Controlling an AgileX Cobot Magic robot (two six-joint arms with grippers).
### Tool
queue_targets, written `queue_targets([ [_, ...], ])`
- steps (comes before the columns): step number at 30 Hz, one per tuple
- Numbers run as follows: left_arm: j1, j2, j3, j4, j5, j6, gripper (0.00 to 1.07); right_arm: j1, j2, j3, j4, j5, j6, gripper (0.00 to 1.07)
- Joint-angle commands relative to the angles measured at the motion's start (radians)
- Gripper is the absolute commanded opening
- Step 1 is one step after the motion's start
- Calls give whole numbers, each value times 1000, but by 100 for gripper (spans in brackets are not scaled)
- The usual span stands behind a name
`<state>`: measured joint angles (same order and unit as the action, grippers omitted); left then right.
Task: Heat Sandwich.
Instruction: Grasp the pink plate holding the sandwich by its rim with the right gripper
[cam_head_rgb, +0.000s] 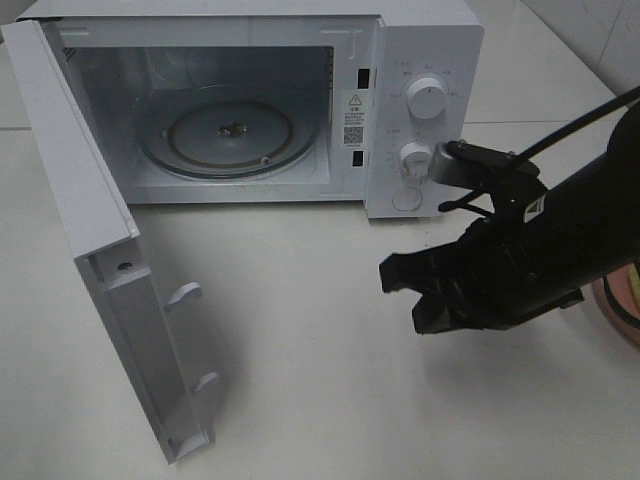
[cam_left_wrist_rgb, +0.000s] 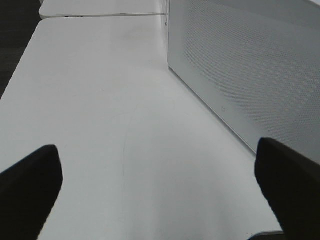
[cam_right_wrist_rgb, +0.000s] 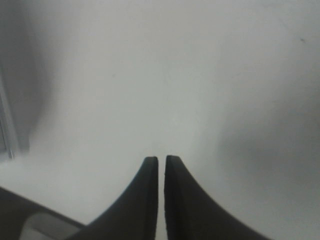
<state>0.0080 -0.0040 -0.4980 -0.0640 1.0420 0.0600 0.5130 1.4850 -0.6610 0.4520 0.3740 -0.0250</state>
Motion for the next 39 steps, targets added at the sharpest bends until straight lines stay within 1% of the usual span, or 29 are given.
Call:
queue_targets([
  [1, -2, -26, 3, -4, -14, 1, 101, -1, -30, -3, -25, 99, -145, 9],
  [7, -2, -26, 3, -4, -14, 1, 101, -1, -75, -3, -118, 235, -172, 12],
  [10, -2, -26, 3, -4, -14, 1, 101, -1, -87, -3, -140, 260, -172, 13],
  [14, -2, -26, 3, -4, -14, 1, 101, -24, -103, -5, -149, 319, -144, 17],
  [16, -2, -26, 3, -4, -14, 1, 101, -68, -112, -19, -162, 367, -130, 24],
  [17, -2, -26, 3, -4, -14, 1, 101, -68, -112, -19, -162, 367, -130, 24],
  [18, -2, -26, 3, -4, -14, 1, 101, -81, -116, -28, -166, 381, -126, 27],
  [19, -2, -26, 3, -4, -14, 1, 101, -114, -124, -46, -191, 407, -121, 35],
  [21, -2, -26, 3, -4, -14, 1, 101, -138, -135, -63, -220, 414, -101, 43],
  [22, -2, -26, 3, -4, -14, 1, 101, -138, -135, -63, -220, 414, -101, 43],
  [23, -2, -26, 3, -4, -14, 1, 101, -148, -140, -70, -233, 416, -93, 48],
  [24, -2, -26, 3, -4, -14, 1, 101, -169, -144, -85, -266, 423, -82, 58],
  [25, -2, -26, 3, -4, -14, 1, 101, -180, -146, -90, -277, 424, -81, 64],
  [26, -2, -26, 3, -4, -14, 1, 101, -180, -146, -90, -277, 424, -81, 64],
  [27, -2, -26, 3, -4, -14, 1, 101, -192, -146, -97, -292, 427, -81, 70],
  [28, -2, -26, 3, -4, -14, 1, 101, -212, -146, -100, -311, 427, -81, 82],
  [29, -2, -26, 3, -4, -14, 1, 101, -222, -146, -100, -320, 422, -81, 87],
  [30, -2, -26, 3, -4, -14, 1, 101, -222, -146, -100, -320, 422, -81, 87],
  [32, -2, -26, 3, -4, -14, 1, 101, -247, -146, -100, -344, 420, -81, 96],
  [36, -2, -26, 3, -4, -14, 1, 101, -280, -146, -100, -378, 422, -81, 96],
  [37, -2, -26, 3, -4, -14, 1, 101, -294, -146, -100, -406, 424, -68, 96],
  [39, -2, -26, 3, -4, -14, 1, 101, -294, -146, -100, -452, 424, -48, 95],
])
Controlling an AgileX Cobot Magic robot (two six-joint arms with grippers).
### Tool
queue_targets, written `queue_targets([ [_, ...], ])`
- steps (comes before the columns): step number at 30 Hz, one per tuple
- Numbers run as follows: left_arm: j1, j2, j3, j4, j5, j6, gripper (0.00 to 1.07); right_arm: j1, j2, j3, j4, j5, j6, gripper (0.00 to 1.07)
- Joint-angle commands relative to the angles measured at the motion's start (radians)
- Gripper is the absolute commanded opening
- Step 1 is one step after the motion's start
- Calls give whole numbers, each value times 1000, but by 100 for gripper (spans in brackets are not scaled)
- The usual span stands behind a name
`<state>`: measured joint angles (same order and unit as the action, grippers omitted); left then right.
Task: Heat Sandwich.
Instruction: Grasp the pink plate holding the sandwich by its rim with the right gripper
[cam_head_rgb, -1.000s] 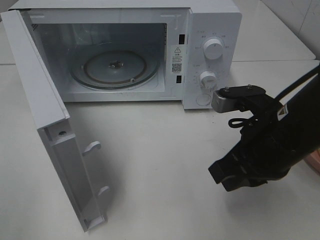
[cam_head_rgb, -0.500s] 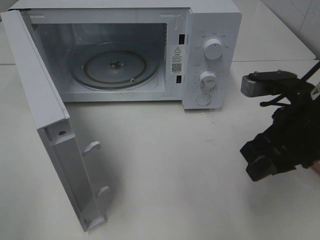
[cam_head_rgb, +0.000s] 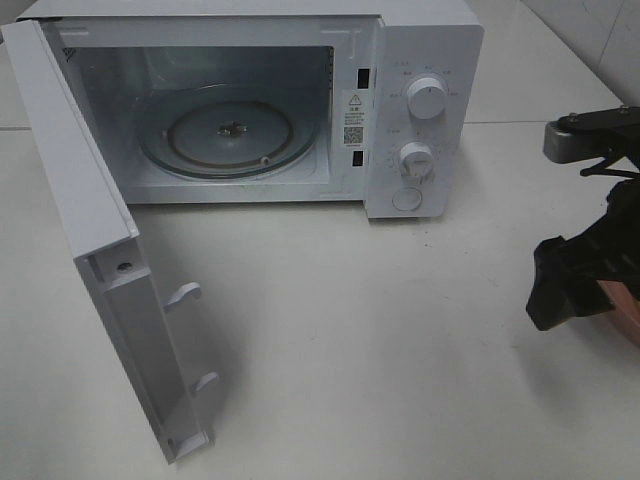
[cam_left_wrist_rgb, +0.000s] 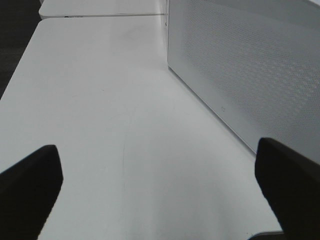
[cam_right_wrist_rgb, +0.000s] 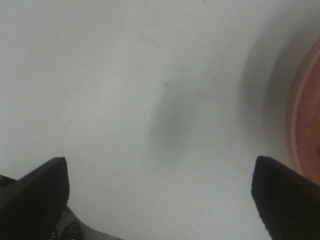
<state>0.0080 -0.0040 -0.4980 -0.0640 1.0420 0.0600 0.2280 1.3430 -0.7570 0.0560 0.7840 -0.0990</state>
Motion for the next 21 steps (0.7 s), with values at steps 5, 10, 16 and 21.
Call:
queue_targets([
  [5, -2, -26, 3, -4, -14, 1, 101, -40, -4, -4, -105, 13, 53, 94],
  [10, -2, -26, 3, -4, -14, 1, 101, -125, 43, -21, -105, 14, 46, 93],
  [16, -2, -26, 3, -4, -14, 1, 101, -171, 119, -66, -108, 14, 46, 92],
  [21, -2, -26, 3, -4, -14, 1, 101, -212, 199, -113, -108, 14, 41, 91],
])
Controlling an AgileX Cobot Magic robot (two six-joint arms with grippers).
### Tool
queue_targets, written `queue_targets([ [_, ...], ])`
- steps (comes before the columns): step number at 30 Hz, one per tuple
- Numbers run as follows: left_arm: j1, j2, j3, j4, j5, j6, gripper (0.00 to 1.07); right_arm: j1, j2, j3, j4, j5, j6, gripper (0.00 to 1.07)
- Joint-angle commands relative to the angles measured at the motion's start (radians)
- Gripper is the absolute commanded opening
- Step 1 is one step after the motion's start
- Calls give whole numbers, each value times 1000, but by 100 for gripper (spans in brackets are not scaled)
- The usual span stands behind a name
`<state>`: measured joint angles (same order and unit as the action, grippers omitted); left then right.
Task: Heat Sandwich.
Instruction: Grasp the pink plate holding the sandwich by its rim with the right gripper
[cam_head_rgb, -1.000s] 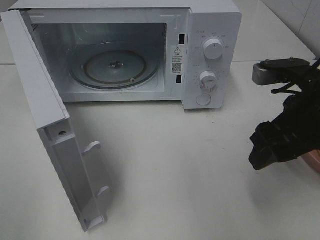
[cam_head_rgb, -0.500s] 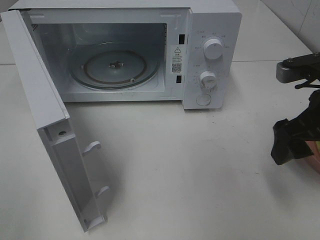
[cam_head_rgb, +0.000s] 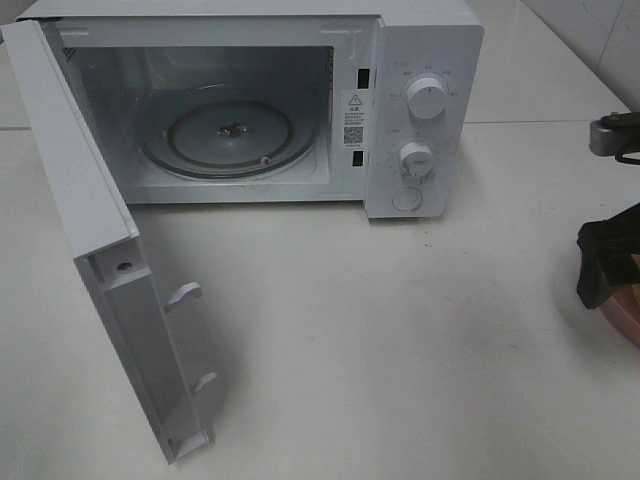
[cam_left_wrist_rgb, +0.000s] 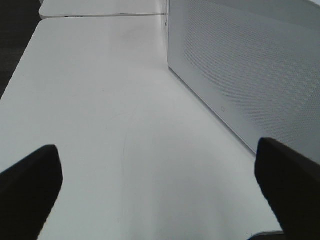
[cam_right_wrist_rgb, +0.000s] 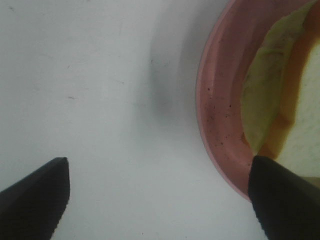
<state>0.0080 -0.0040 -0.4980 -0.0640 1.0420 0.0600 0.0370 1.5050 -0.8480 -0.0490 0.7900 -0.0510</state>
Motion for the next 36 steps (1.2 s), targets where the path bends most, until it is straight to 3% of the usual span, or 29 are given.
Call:
queue_targets([
  [1, -2, -26, 3, -4, -14, 1, 101, -28, 54, -32, -3, 8, -9, 90],
  [14, -2, -26, 3, -4, -14, 1, 101, -56, 239, -152, -35, 6, -44, 89],
  [36, -2, -26, 3, -4, -14, 1, 101, -72, 407, -163, -22, -50, -44, 86],
])
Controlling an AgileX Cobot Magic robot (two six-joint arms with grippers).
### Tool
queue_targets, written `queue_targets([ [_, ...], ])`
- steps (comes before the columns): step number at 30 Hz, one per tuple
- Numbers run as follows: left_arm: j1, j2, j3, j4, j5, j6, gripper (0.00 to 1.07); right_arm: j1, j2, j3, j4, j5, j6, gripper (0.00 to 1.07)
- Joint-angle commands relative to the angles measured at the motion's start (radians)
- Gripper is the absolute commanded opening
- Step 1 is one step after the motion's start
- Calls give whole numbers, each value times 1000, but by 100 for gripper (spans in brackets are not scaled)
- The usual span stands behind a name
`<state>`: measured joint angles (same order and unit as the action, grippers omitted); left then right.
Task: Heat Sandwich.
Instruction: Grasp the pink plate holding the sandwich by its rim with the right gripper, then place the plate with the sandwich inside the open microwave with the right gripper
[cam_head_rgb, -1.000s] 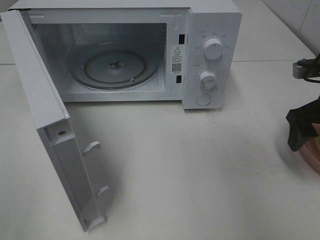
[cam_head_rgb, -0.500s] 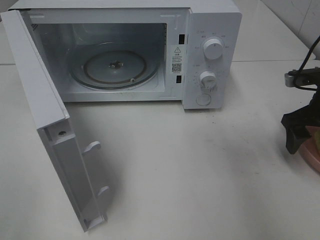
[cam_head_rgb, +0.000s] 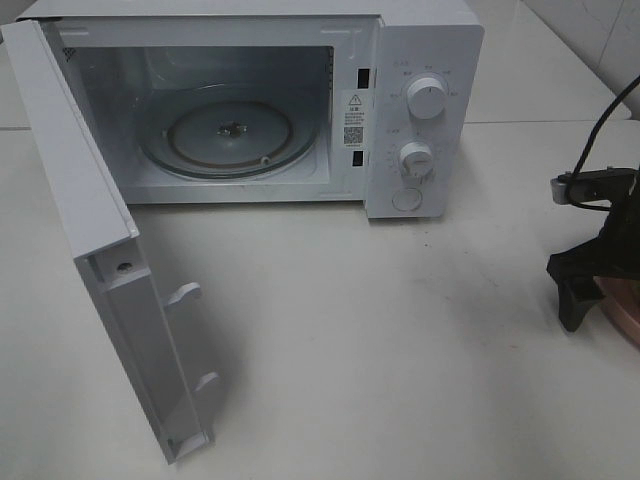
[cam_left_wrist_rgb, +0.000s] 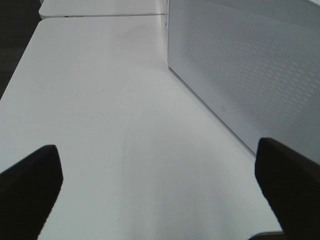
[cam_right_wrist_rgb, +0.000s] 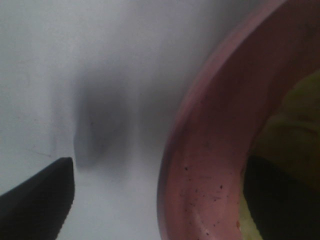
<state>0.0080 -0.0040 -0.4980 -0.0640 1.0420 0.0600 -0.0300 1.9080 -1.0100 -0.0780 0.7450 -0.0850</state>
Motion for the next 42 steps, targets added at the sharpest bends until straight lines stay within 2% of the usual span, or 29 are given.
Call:
queue_targets([
  [1, -2, -26, 3, -4, -14, 1, 101, -5, 4, -1, 7, -7, -10, 86],
  [6, -2, -26, 3, -4, -14, 1, 101, -5, 4, -1, 8, -7, -10, 83],
  [8, -2, -26, 3, -4, -14, 1, 101, -5, 4, -1, 7, -7, -10, 74],
  [9, -2, -26, 3, -4, -14, 1, 101, -5, 4, -1, 7, -7, -10, 74],
  [10, -2, -26, 3, -4, -14, 1, 101, -5, 4, -1, 6, -5, -5, 70],
  [11, -2, -26, 3, -4, -14, 1, 101, -5, 4, -1, 1, -4, 7, 61],
  [13, -2, -26, 3, -4, -14, 1, 101, -5, 4, -1, -1, -4, 19, 49],
  [14, -2, -26, 3, -4, -14, 1, 101, -5, 4, -1, -1, -4, 19, 49],
  [15, -2, -26, 3, -4, -14, 1, 101, -5, 4, -1, -1, -4, 27, 42],
  [16, -2, -26, 3, -4, -14, 1, 101, -5, 4, -1, -11, -4, 46, 24],
  [17, -2, -26, 3, -4, -14, 1, 101, -5, 4, -1, -21, -3, 55, 15],
  [18, -2, -26, 3, -4, -14, 1, 101, -5, 4, -1, -25, -2, 63, 8],
  [19, -2, -26, 3, -4, -14, 1, 101, -5, 4, -1, -25, -2, 63, 8],
  [20, -2, -26, 3, -4, -14, 1, 101, -5, 4, -1, -31, -1, 69, 0],
  [29, -2, -26, 3, -4, -14, 1, 101, 0, 4, -1, -48, -1, 85, 0],
  [37, -2, -26, 3, -4, -14, 1, 101, 51, 4, -1, -110, 12, 146, 0],
  [42, -2, -26, 3, -4, -14, 1, 101, 105, -5, -1, -247, 67, 263, 0],
])
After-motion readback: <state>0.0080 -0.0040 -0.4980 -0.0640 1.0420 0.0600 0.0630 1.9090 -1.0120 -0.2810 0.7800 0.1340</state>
